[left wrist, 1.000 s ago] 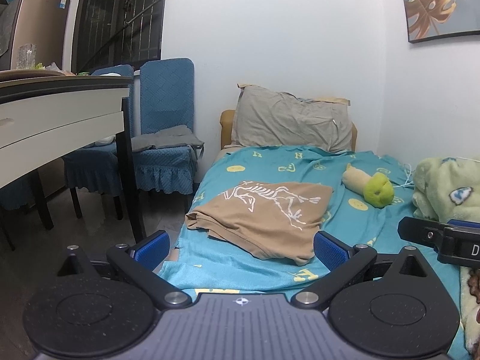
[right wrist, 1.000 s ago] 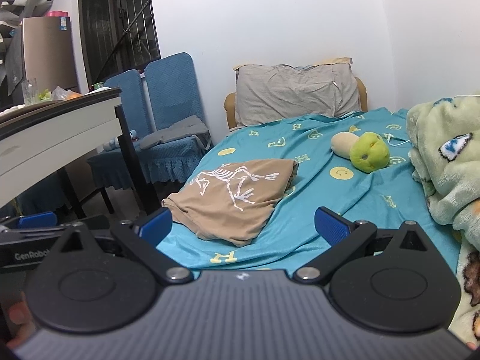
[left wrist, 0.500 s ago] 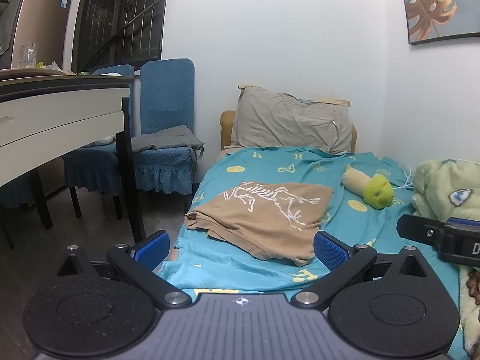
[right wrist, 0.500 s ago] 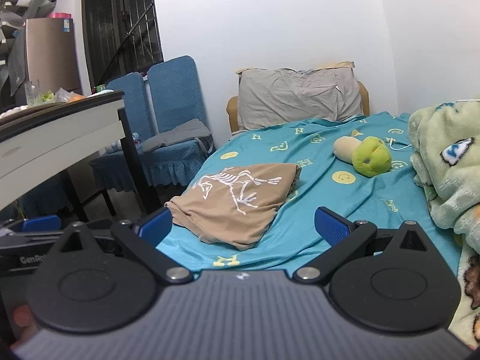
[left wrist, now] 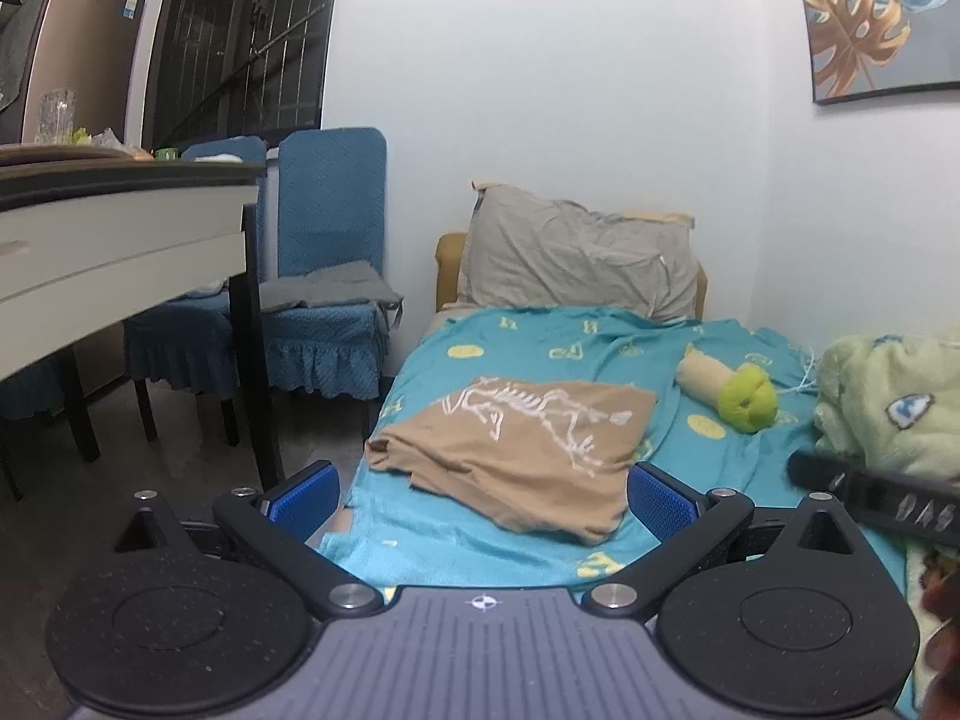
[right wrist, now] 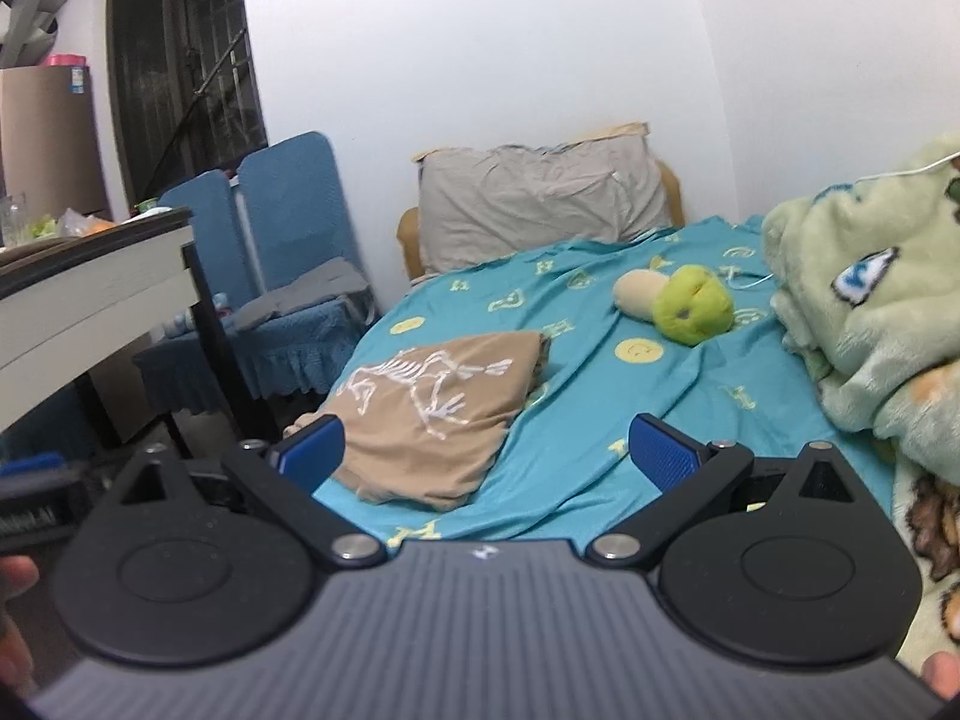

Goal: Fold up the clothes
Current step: 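Move both tools toward the crumpled tan T-shirt on the bed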

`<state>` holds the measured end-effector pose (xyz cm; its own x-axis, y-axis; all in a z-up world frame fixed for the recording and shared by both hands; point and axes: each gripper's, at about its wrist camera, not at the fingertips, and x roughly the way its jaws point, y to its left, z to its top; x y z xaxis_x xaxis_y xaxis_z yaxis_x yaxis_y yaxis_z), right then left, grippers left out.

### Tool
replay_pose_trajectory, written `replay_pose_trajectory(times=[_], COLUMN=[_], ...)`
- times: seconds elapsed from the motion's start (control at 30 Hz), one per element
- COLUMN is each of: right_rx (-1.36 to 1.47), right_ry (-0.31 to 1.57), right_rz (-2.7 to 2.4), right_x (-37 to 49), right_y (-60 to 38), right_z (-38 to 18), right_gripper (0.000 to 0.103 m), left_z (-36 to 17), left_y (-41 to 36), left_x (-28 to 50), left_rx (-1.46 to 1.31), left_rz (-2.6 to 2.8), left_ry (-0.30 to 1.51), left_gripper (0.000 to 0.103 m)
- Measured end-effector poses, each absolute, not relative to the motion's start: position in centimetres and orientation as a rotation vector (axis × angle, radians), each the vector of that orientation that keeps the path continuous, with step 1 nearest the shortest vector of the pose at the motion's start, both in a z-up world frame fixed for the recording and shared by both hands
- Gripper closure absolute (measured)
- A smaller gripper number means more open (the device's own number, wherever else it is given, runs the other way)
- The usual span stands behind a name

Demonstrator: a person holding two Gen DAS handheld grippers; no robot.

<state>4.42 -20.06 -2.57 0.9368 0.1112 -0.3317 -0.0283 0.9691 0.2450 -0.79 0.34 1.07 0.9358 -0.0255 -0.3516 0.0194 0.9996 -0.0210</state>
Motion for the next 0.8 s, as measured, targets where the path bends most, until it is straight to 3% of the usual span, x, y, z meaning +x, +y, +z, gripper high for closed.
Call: replay_pose_trajectory(times=[0.3, 0.53, 0.8], right_rx=[0.223, 0.241, 0.260], right_ry=[0.382, 0.415, 0.458], right_rz=[0.064, 0.058, 0.088], right_x=[6.1, 8.8, 13.8], right_y=[-18.7, -18.1, -16.4], right_z=[-3.4, -4.1, -5.7], right_gripper=[0.003, 0.005, 0.041], left_z=[5.7, 3.6, 0.8], left_y=[-2.0, -1.4, 4.2], left_x=[1.5, 4.9, 7.1], left_rx=[0.045, 0.039, -0.035], left_rz=[-0.061, -0.058, 0.008], left_ry=[0.300, 0.329, 0.387], left_gripper=[0.000, 0.000, 0.000])
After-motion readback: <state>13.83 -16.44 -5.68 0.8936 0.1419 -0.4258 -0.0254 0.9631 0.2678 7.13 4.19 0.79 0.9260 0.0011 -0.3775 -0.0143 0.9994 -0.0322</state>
